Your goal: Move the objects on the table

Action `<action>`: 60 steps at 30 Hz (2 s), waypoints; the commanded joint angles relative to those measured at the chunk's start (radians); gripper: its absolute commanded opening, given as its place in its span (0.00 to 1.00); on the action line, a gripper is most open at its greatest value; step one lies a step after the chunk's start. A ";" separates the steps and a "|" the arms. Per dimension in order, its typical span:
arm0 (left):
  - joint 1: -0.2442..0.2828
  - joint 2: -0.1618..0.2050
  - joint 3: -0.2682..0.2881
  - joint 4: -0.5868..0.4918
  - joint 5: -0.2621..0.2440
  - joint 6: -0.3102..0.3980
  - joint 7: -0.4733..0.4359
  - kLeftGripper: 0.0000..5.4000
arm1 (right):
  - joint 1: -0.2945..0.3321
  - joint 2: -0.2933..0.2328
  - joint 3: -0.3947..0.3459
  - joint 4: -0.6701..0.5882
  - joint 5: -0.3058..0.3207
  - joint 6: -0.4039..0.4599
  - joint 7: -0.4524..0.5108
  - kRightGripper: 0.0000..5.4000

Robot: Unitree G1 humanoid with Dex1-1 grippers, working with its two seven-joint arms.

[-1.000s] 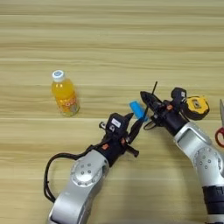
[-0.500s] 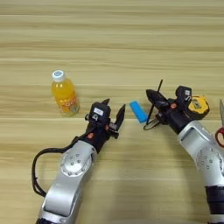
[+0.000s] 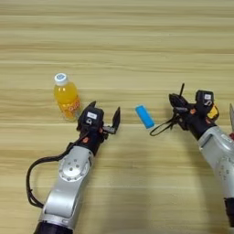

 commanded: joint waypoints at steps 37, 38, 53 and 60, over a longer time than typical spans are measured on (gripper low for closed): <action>0.000 -0.030 -0.012 0.025 0.056 -0.028 0.019 1.00 | 0.109 -0.107 0.050 0.062 -0.144 0.129 -0.034 0.05; 0.000 -0.031 -0.012 0.025 0.056 -0.030 0.020 1.00 | 0.102 -0.105 0.046 0.050 -0.140 0.129 -0.036 0.05; 0.003 -0.031 -0.018 0.025 0.056 -0.032 0.025 1.00 | 0.039 -0.066 -0.003 0.108 -0.032 0.311 -0.027 0.05; 0.006 -0.032 -0.022 0.016 0.055 -0.029 0.025 1.00 | 0.017 -0.079 0.002 0.181 -0.061 0.301 -0.031 0.05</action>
